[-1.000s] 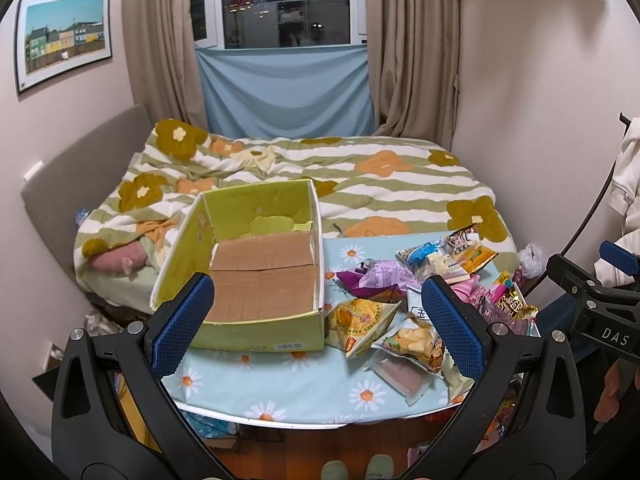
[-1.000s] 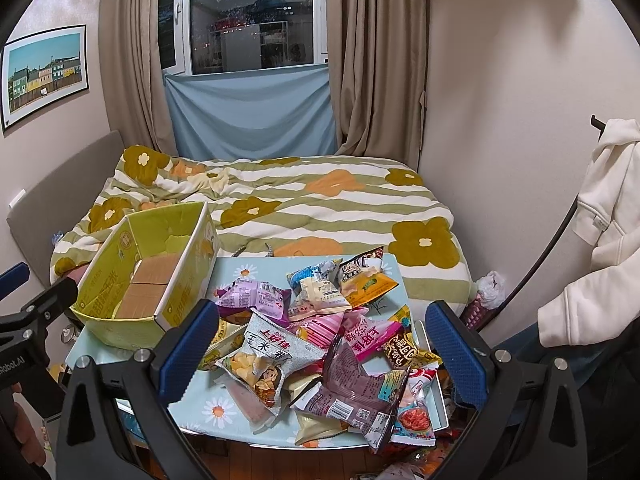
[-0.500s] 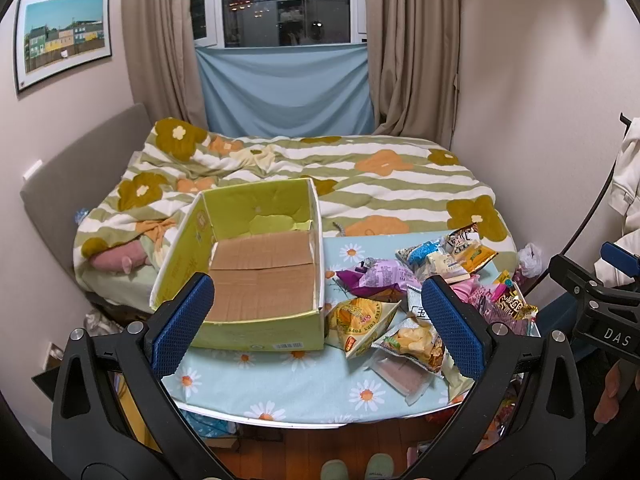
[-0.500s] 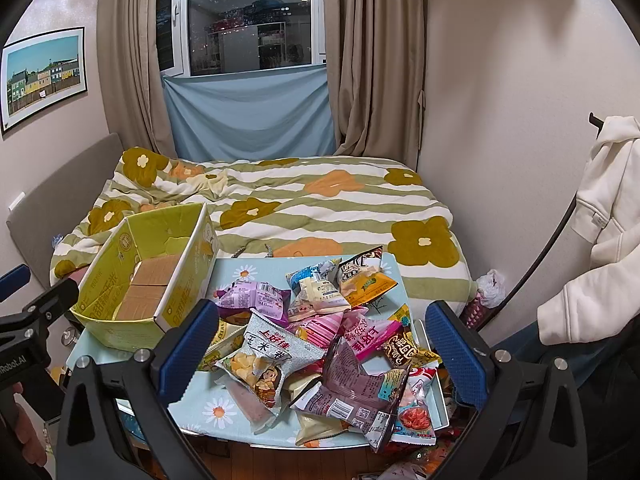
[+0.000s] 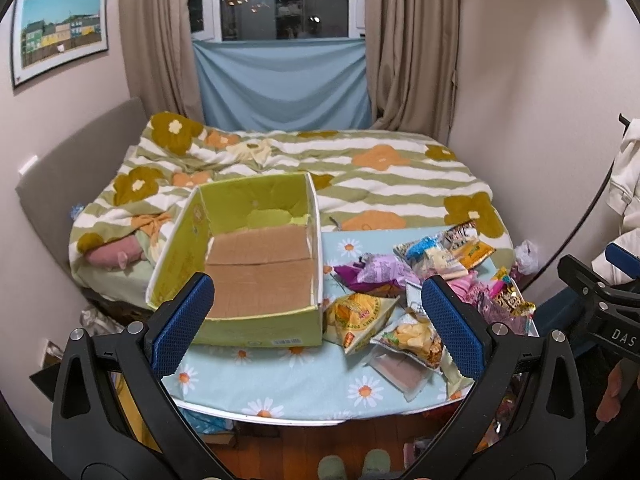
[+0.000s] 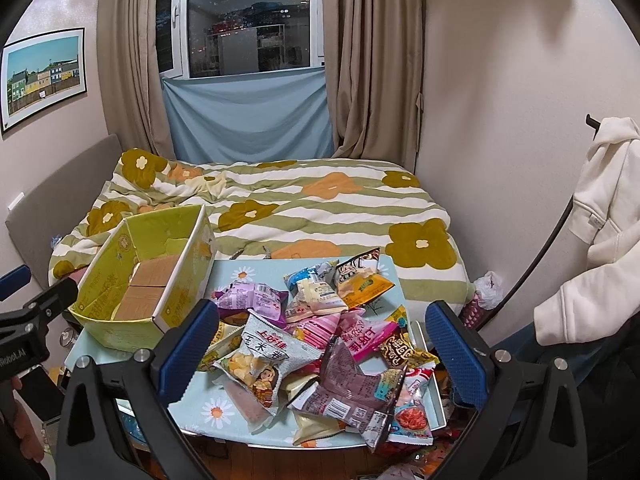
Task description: Organize snacks
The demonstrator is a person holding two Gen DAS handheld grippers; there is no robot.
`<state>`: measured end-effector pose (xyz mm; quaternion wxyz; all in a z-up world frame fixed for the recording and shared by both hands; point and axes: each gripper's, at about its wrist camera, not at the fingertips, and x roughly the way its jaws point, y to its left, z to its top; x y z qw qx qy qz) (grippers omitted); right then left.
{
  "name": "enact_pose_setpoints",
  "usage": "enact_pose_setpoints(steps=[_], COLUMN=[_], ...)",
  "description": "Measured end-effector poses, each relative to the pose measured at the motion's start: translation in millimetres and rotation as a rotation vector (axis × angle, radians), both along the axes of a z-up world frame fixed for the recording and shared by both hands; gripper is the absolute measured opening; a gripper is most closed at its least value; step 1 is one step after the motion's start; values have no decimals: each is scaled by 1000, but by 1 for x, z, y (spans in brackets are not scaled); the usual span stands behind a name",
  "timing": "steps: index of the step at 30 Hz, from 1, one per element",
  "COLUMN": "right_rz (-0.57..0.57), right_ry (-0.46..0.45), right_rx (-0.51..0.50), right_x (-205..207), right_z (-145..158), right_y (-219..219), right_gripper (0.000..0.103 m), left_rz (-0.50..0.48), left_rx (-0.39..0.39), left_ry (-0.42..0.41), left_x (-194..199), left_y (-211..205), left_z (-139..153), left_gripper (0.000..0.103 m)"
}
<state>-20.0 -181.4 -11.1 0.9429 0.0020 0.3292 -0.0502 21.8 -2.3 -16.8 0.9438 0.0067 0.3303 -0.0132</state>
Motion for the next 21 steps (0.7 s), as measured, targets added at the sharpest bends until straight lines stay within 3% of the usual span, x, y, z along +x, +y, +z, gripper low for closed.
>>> enact_pose_setpoints(steps=[6,11,21], right_rz=[-49,-61,100], right_ry=[58,116,240], right_rx=[3,22,118], right_x=[-10,-14,11], right_z=[-20,-51,-127], right_y=[-22,-51,-95], right_gripper=[103,103,103], left_rz=[-101,-185,-304], left_rx=[-29,-14,51], left_ry=[71,126,259], left_x=[10,21,65], left_y=[-14,-51,-118], left_z=[-29,-63,-146], left_gripper=[103,103,103])
